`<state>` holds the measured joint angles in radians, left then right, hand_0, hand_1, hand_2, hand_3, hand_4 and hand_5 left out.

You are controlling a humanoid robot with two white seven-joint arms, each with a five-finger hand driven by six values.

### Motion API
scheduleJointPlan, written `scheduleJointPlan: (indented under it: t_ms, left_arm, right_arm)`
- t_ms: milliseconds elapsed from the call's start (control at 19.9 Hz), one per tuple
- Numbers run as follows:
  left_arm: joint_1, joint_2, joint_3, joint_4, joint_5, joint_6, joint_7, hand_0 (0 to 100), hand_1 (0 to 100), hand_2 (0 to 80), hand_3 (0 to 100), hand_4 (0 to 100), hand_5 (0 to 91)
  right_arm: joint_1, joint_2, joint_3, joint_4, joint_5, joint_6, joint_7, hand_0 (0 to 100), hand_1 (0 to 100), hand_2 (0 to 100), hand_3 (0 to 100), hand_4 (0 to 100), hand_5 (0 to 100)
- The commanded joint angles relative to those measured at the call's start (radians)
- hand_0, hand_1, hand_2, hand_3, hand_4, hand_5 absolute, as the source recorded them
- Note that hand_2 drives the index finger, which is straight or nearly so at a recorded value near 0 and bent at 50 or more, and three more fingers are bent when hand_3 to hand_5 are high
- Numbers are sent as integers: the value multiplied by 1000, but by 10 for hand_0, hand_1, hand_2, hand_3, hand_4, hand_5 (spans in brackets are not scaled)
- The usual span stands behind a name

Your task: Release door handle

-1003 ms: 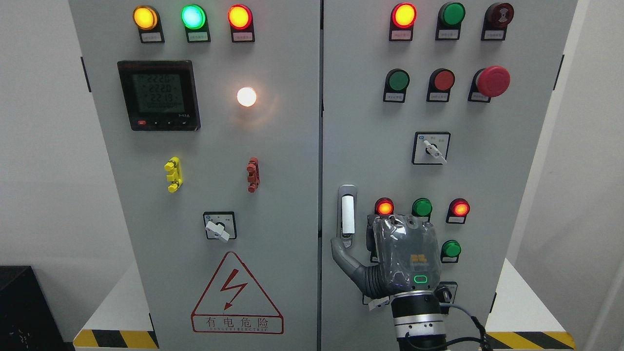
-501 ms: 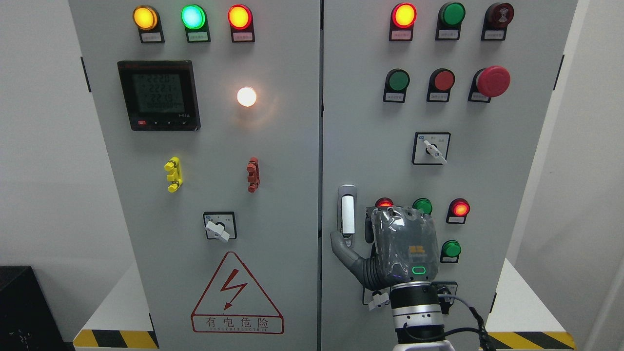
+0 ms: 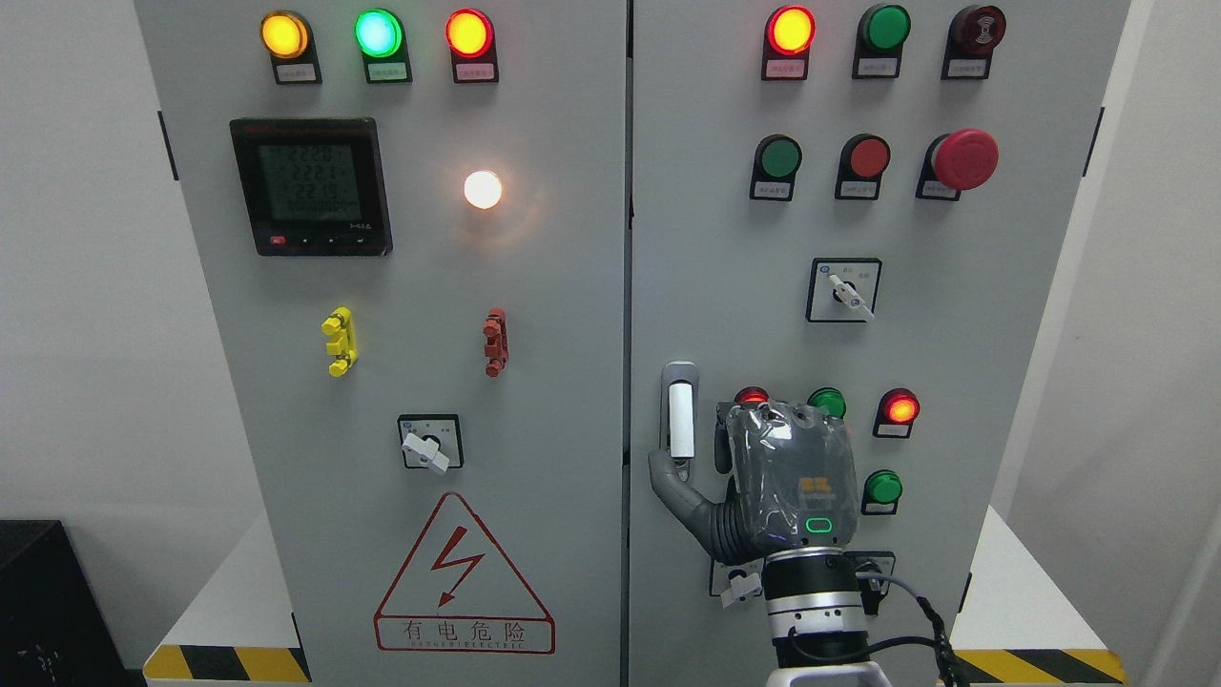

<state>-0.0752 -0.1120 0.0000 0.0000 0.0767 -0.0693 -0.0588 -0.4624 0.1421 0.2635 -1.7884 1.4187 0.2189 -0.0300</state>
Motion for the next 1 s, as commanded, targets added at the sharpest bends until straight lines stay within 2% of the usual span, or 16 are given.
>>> scheduleJointPlan:
  t_ms: [0,953]
  left_arm:
    - [0,0,-21,-20,0,0,0,0,0,22,91,13,0]
    - [0,0,-21,-20,0,0,0,0,0,24,88,12,0]
  right_arm:
    - [-1,1,-1,9,0,0,-1,243,399,865,1000,985,918]
    - [2,1,-12,1,0,27,-4,377,408,869,1000,986,919]
